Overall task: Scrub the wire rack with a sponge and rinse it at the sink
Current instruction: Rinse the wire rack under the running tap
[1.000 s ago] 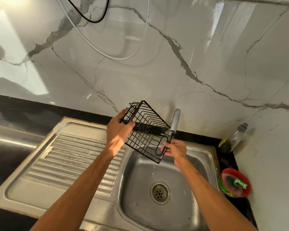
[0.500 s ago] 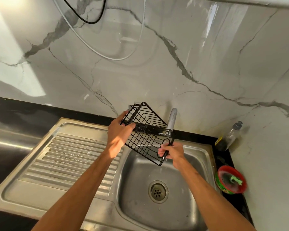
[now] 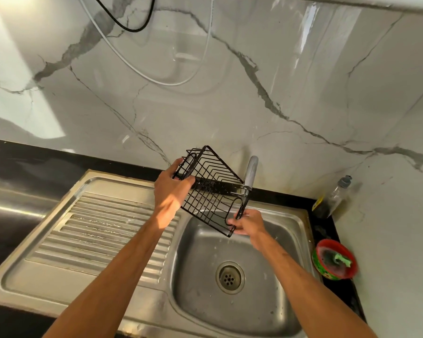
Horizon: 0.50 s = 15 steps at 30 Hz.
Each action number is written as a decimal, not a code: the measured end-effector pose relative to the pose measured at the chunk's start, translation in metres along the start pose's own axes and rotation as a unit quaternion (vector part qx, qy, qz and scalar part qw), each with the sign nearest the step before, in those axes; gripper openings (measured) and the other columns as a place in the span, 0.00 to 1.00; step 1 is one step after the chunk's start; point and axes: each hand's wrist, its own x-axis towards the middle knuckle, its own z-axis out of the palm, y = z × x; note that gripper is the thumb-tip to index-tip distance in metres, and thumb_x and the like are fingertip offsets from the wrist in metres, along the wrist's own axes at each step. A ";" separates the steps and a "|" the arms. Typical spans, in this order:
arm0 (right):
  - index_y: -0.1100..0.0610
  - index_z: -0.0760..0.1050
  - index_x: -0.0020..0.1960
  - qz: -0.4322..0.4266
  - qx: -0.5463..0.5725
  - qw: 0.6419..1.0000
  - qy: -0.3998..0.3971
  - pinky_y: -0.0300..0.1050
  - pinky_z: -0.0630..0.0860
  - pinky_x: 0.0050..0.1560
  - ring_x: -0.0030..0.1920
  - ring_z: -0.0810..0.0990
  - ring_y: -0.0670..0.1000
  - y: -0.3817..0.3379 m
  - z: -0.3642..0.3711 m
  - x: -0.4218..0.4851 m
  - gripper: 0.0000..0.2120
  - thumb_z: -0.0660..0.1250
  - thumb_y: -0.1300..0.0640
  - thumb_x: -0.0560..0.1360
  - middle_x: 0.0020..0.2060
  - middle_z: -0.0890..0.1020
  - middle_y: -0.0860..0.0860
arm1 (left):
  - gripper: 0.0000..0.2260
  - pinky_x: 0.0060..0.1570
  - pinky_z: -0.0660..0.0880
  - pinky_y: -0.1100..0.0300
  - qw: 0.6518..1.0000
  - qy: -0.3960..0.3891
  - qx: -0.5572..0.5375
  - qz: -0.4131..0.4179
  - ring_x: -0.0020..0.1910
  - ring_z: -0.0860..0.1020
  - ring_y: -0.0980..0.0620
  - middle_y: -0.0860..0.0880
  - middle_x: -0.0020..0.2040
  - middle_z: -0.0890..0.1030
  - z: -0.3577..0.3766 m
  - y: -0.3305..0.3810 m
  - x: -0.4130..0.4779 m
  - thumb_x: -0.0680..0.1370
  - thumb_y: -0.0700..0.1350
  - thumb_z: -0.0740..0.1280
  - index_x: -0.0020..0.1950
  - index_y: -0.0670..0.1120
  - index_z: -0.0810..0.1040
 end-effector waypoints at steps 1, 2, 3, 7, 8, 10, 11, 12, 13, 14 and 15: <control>0.66 0.78 0.54 0.008 -0.001 1.000 -0.006 0.52 0.84 0.47 0.45 0.87 0.56 0.001 -0.001 0.001 0.12 0.72 0.73 0.71 0.48 0.86 0.60 | 0.31 0.42 0.75 0.67 1.000 0.000 0.003 0.006 0.47 0.76 0.63 0.50 0.75 0.71 0.000 -0.001 0.000 0.75 0.42 0.74 0.75 0.61 0.71; 0.66 0.78 0.54 0.008 0.016 1.000 0.006 0.53 0.84 0.47 0.45 0.87 0.56 0.000 -0.002 0.002 0.12 0.72 0.73 0.71 0.48 0.86 0.61 | 0.31 0.46 0.78 0.62 1.000 0.003 -0.002 0.010 0.49 0.77 0.62 0.50 0.75 0.71 0.000 -0.003 0.000 0.75 0.42 0.74 0.75 0.61 0.71; 0.66 0.78 0.53 0.001 0.036 0.999 0.027 0.54 0.84 0.47 0.44 0.87 0.56 0.000 -0.002 0.002 0.11 0.72 0.72 0.71 0.47 0.86 0.60 | 0.31 0.51 0.81 0.57 1.000 0.011 -0.012 0.008 0.53 0.79 0.58 0.49 0.76 0.71 -0.001 -0.004 0.000 0.75 0.42 0.73 0.75 0.61 0.70; 0.66 0.76 0.54 0.009 0.036 0.999 -0.009 0.54 0.85 0.42 0.44 0.87 0.60 0.000 0.006 -0.004 0.11 0.72 0.70 0.73 0.48 0.85 0.64 | 0.31 0.59 0.76 0.58 0.999 0.015 -0.043 0.005 0.63 0.77 0.53 0.51 0.76 0.70 -0.002 -0.001 0.002 0.75 0.40 0.72 0.76 0.58 0.70; 0.67 0.76 0.55 0.011 0.040 0.999 -0.014 0.53 0.84 0.41 0.44 0.87 0.60 0.000 0.007 -0.004 0.11 0.72 0.71 0.73 0.48 0.84 0.64 | 0.31 0.59 0.75 0.58 0.999 0.009 -0.038 0.010 0.63 0.75 0.56 0.52 0.77 0.70 -0.002 0.000 0.002 0.76 0.40 0.72 0.76 0.58 0.70; 0.66 0.78 0.54 -0.007 0.062 0.998 0.028 0.51 0.85 0.41 0.44 0.87 0.58 -0.005 0.008 -0.002 0.09 0.71 0.68 0.75 0.48 0.84 0.62 | 0.31 0.63 0.75 0.55 0.999 0.003 -0.034 0.015 0.64 0.73 0.55 0.51 0.78 0.69 -0.001 -0.001 0.002 0.76 0.40 0.72 0.76 0.58 0.69; 0.64 0.78 0.53 -0.019 0.063 0.996 0.052 0.52 0.85 0.42 0.45 0.87 0.57 -0.007 0.010 0.000 0.07 0.71 0.67 0.75 0.47 0.84 0.61 | 0.31 0.64 0.75 0.53 0.999 0.006 -0.038 0.012 0.66 0.73 0.54 0.51 0.78 0.69 -0.002 -0.002 0.002 0.76 0.40 0.72 0.76 0.58 0.69; 0.64 0.79 0.52 -0.024 0.052 0.997 0.058 0.52 0.85 0.43 0.46 0.87 0.58 -0.009 0.011 0.002 0.06 0.70 0.67 0.76 0.46 0.84 0.60 | 0.31 0.65 0.75 0.52 0.999 0.010 -0.044 0.007 0.68 0.73 0.52 0.51 0.78 0.69 -0.003 -0.003 0.002 0.76 0.40 0.72 0.76 0.58 0.69; 0.65 0.78 0.51 -0.022 0.034 0.998 0.047 0.53 0.85 0.44 0.47 0.86 0.59 -0.010 0.012 0.002 0.05 0.69 0.68 0.76 0.47 0.84 0.61 | 0.31 0.66 0.74 0.51 0.999 0.013 -0.047 0.004 0.69 0.73 0.50 0.51 0.77 0.69 -0.004 -0.003 0.003 0.75 0.40 0.72 0.76 0.58 0.70; 0.67 0.78 0.51 -0.013 0.022 0.999 0.027 0.54 0.85 0.45 0.48 0.86 0.59 -0.010 0.013 0.003 0.05 0.69 0.71 0.76 0.48 0.83 0.62 | 0.31 0.67 0.74 0.50 0.999 0.015 -0.044 0.004 0.69 0.73 0.50 0.51 0.77 0.69 -0.005 -0.003 0.003 0.75 0.40 0.73 0.76 0.58 0.70; 0.68 0.78 0.52 -0.003 0.022 1.000 0.013 0.54 0.85 0.46 0.48 0.86 0.60 -0.009 0.012 0.003 0.06 0.69 0.72 0.75 0.49 0.83 0.63 | 0.31 0.67 0.74 0.49 0.999 0.017 -0.038 0.007 0.69 0.74 0.49 0.51 0.77 0.69 -0.005 -0.002 0.002 0.75 0.40 0.73 0.76 0.58 0.70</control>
